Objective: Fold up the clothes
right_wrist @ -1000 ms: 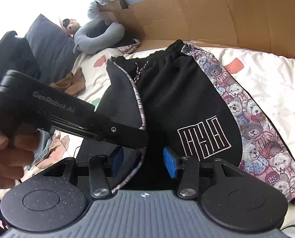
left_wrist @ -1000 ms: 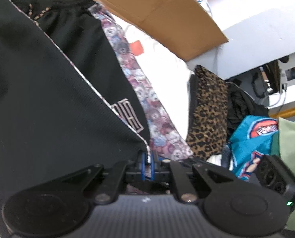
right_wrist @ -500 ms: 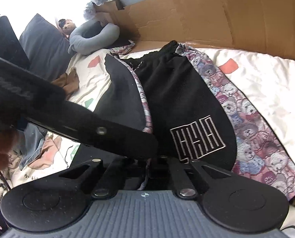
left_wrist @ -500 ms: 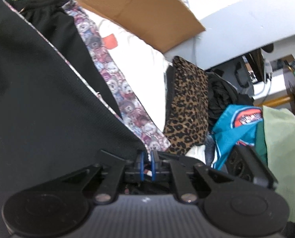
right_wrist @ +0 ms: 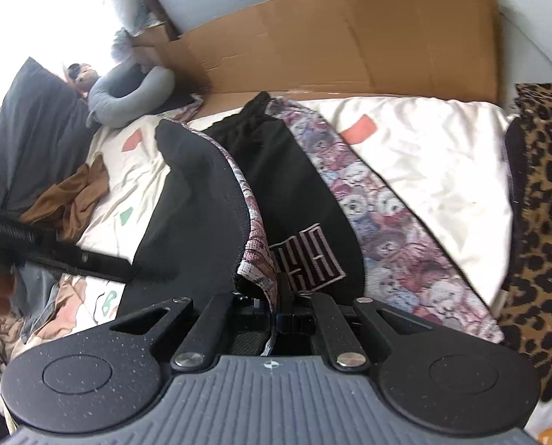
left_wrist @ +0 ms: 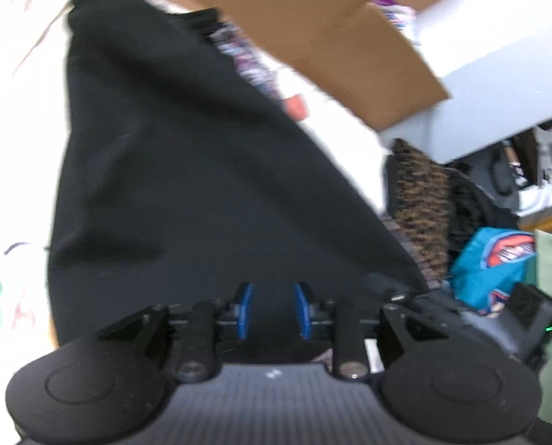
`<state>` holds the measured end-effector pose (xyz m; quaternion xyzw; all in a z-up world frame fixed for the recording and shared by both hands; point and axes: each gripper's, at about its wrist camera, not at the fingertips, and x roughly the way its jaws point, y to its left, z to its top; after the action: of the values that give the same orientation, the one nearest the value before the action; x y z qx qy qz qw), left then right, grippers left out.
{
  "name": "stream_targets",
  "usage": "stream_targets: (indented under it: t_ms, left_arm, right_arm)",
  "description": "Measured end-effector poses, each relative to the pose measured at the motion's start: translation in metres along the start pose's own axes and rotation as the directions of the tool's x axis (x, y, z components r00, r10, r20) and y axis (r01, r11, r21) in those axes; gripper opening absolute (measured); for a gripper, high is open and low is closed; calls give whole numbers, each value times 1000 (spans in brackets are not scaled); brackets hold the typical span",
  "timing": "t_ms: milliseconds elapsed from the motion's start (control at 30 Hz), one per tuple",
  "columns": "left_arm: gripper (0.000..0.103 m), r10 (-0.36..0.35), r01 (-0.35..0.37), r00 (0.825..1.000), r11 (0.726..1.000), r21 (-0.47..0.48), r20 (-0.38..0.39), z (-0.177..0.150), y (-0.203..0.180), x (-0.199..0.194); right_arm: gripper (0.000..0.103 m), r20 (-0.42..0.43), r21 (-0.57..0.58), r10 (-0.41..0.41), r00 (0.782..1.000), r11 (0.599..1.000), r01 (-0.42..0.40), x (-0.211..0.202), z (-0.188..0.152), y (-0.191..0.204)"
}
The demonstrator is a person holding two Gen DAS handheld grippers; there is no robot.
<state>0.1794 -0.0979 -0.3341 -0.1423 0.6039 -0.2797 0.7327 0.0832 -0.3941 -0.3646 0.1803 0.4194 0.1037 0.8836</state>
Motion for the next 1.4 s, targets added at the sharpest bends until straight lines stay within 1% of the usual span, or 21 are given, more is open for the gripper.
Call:
stream_targets:
  t_ms: [100, 233, 367, 400, 500, 667, 800, 933, 967, 1000, 1033, 1067, 1100, 1167, 1233, 1300, 1333, 1367, 1400]
  left_arm:
    - [32, 44, -45, 999, 998, -33, -23, -7, 18, 0]
    - [33, 90, -94, 994, 993, -70, -65, -21, 41, 0]
    - [35, 112, -123, 987, 988, -98, -111, -35, 57, 2]
    - [37, 114, -127, 986, 987, -102, -120, -38, 60, 2]
    - [40, 132, -147, 980, 985, -92, -148, -45, 64, 5]
    - [40, 100, -120, 977, 988, -100, -188, -53, 68, 17]
    - [40, 52, -80, 973, 990, -116, -226, -61, 71, 31]
    - [40, 0, -38, 970, 988, -153, -242, -68, 73, 41]
    - [38, -10, -30, 969, 987, -158, -245, -70, 72, 43]
    - [37, -20, -22, 968, 986, -164, -249, -72, 70, 45]
    - [37, -26, -17, 968, 986, -167, -249, -74, 69, 46]
    - [37, -32, -11, 968, 985, -170, -250, -75, 69, 47]
    - [37, -39, -5, 967, 985, -172, -250, -77, 69, 47]
    - [37, -53, 9, 967, 984, -177, -248, -81, 72, 43]
    - [33, -66, 21, 966, 984, -177, -250, -84, 74, 42]
    - [21, -77, 32, 964, 984, -174, -256, -85, 72, 44]
    - [17, -82, 36, 962, 984, -174, -262, -86, 72, 44]
    - [11, -87, 40, 959, 984, -175, -268, -87, 73, 44]
    - [9, -91, 44, 958, 984, -173, -272, -87, 72, 44]
  right_arm:
    - [1, 3, 32, -33, 999, 999, 33, -4, 1, -12]
    - [1, -5, 70, -73, 997, 995, 73, -6, -2, -27]
    - [1, -26, 106, -106, 994, 988, 108, -4, -8, -42]
    - [1, -31, 116, -115, 993, 986, 118, -3, -10, -47]
    - [1, -44, 152, -144, 989, 977, 149, -2, -16, -60]
    - [1, -63, 205, -178, 982, 961, 187, 0, -24, -78]
    - [1, -83, 231, -194, 978, 951, 208, 6, -31, -92]
    - [4, -86, 246, -206, 975, 944, 221, 7, -36, -99]
    - [4, -85, 252, -205, 975, 942, 220, 6, -36, -101]
    - [6, -84, 258, -203, 976, 941, 218, 6, -37, -102]
    - [13, -82, 259, -206, 975, 941, 220, 6, -37, -104]
    - [16, -80, 257, -210, 974, 940, 224, 5, -37, -104]
    - [23, -76, 259, -215, 974, 939, 228, 5, -36, -105]
    - [27, -70, 271, -224, 972, 934, 235, 5, -35, -109]
    - [29, -63, 282, -232, 971, 929, 241, 4, -33, -113]
    - [28, -57, 280, -237, 970, 929, 244, 4, -32, -116]
    - [19, -56, 273, -242, 969, 930, 248, 4, -31, -118]
    - [9, -57, 266, -250, 967, 929, 256, 5, -31, -118]
    - [8, -57, 262, -254, 965, 929, 260, 4, -30, -119]
